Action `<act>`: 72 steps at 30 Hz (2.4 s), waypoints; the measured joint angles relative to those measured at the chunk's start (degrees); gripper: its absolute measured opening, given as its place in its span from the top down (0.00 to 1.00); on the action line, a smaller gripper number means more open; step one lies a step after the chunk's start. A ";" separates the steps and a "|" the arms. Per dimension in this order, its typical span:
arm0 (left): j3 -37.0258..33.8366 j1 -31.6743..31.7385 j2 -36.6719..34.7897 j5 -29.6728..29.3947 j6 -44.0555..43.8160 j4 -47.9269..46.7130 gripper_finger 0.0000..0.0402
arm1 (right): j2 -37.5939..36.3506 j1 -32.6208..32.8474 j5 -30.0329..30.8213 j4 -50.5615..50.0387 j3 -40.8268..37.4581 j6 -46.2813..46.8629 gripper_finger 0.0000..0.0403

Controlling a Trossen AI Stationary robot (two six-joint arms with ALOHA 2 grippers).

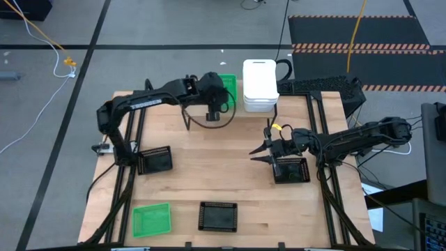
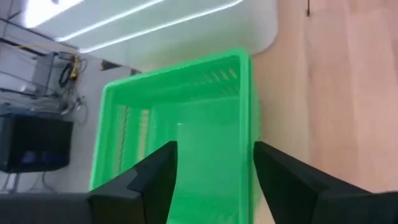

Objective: Stack baskets on shelf by color
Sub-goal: Stack the green bin on top of the other green bin on the shelf

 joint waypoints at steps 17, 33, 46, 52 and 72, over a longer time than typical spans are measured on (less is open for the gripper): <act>-5.04 -13.52 -13.66 -3.86 -41.51 -24.30 0.47 | 2.08 -1.92 1.20 1.58 0.00 -6.20 0.72; -29.08 -51.99 -16.89 16.52 -135.46 -17.50 0.47 | 6.76 -4.50 1.37 21.49 0.04 -8.13 0.70; -31.76 -56.08 -8.13 22.00 -148.64 -5.99 0.47 | 6.84 -9.46 1.20 25.13 0.53 -14.63 0.70; -31.71 -56.80 -5.80 28.06 -152.14 -3.45 0.47 | 6.84 -11.31 1.18 25.17 1.18 -14.64 0.70; -38.84 -55.59 -4.73 28.09 -144.40 7.75 0.90 | 6.84 -11.98 0.94 25.12 1.38 -14.63 0.70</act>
